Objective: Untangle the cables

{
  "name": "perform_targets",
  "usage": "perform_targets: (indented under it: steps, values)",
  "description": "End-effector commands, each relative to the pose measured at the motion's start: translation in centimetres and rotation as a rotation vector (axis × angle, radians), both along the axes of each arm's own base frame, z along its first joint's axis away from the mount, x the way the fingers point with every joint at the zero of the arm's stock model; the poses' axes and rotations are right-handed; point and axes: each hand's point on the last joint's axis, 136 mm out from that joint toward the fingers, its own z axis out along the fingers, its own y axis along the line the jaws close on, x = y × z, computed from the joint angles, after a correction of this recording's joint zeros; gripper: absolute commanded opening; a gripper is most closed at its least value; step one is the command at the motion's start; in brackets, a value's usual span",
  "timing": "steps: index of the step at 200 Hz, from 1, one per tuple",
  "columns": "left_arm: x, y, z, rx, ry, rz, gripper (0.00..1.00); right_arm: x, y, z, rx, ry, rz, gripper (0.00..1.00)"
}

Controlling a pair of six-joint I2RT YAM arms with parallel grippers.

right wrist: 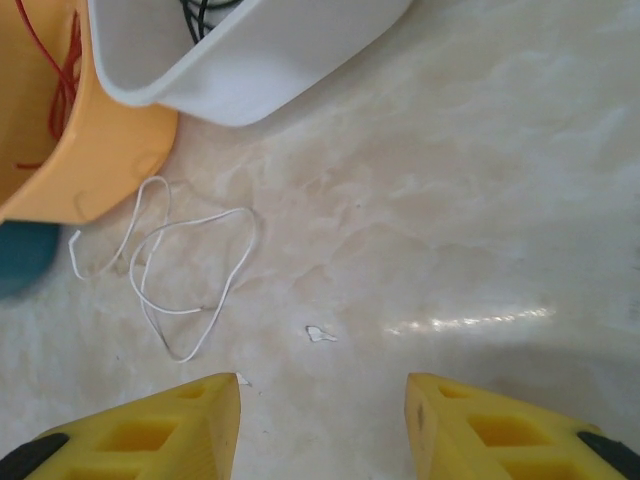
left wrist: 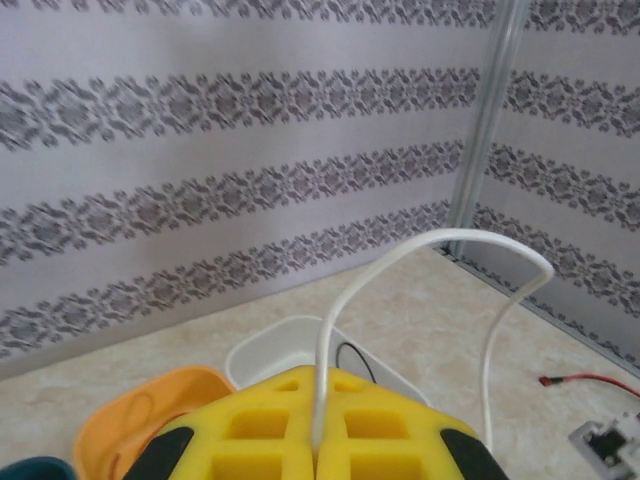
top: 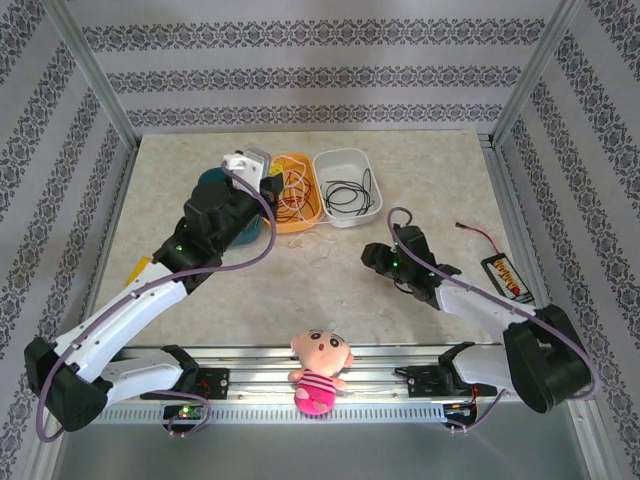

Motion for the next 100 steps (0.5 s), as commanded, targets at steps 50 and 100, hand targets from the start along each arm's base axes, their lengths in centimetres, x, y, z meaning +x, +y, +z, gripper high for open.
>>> perform_targets:
  steps: [50, 100]
  values:
    - [3.4, 9.8, 1.5, 0.152, 0.082, 0.321, 0.0, 2.6, 5.3, 0.3, -0.24, -0.004, 0.151, 0.53]
    - [8.1, 15.0, -1.7, 0.262, 0.19, 0.452, 0.0, 3.0, 8.3, 0.1, -0.278, -0.003, 0.219, 0.54]
